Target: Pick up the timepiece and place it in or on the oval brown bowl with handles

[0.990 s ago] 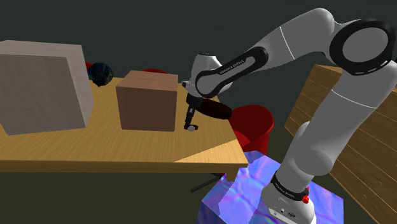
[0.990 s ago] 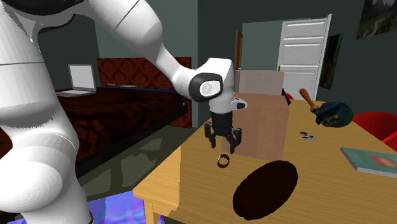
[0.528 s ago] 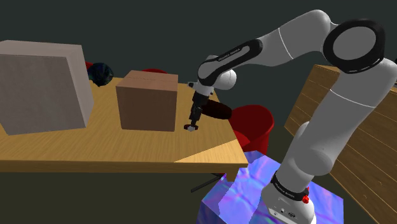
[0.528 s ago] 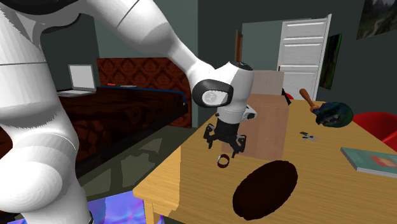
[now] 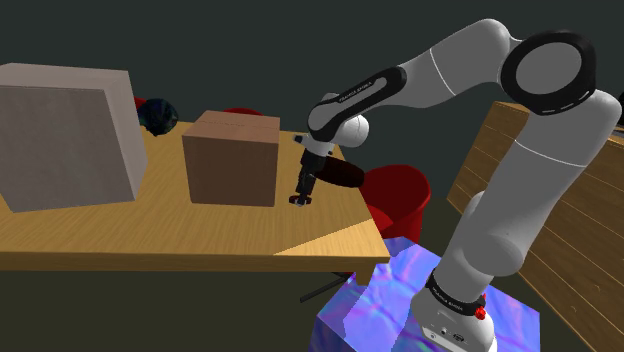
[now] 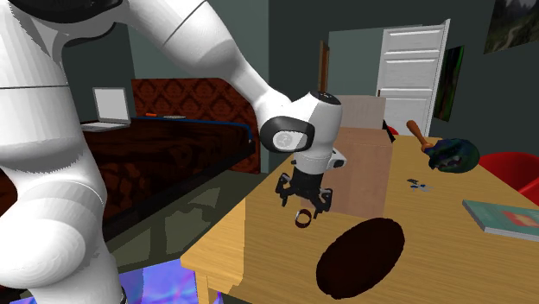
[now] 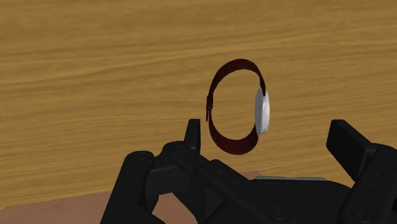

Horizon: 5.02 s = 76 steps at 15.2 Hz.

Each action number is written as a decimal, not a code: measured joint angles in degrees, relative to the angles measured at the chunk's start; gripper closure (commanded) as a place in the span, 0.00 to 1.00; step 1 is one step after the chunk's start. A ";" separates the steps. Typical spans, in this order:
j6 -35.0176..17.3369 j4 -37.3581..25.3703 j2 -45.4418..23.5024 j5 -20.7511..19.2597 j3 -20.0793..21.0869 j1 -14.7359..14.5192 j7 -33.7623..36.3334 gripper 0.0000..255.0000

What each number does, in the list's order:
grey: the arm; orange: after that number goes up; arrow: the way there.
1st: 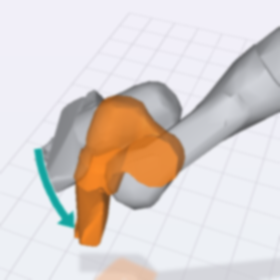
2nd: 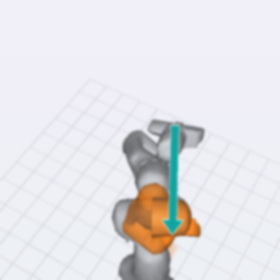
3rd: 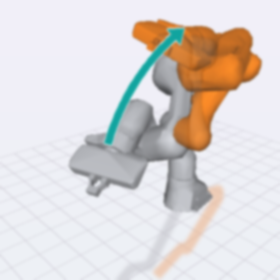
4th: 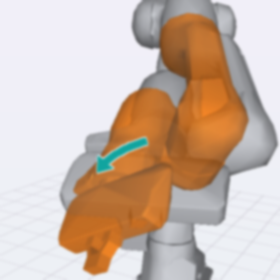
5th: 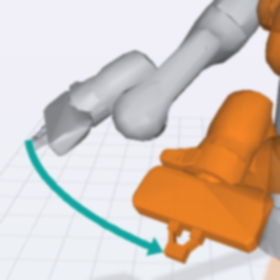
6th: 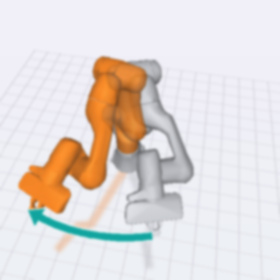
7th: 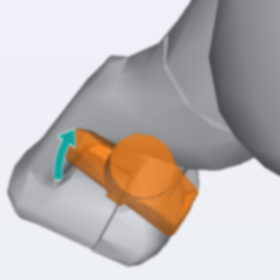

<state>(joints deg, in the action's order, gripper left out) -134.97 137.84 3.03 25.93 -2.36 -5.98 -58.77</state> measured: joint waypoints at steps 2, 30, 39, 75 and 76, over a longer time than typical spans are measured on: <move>-0.01 0.00 -0.01 0.01 0.00 0.00 0.00 1.00; 12.31 -5.59 7.58 -4.72 -0.24 0.91 5.96 1.00; 18.77 -10.07 9.94 -6.19 -0.21 1.16 8.58 1.00; 25.23 -20.20 -0.98 -7.65 -14.13 10.63 -13.38 1.00; 24.60 -19.75 -1.19 -7.49 -14.10 10.60 -13.58 1.00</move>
<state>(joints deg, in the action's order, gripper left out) -110.37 118.09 1.84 18.44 -16.46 4.61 -72.35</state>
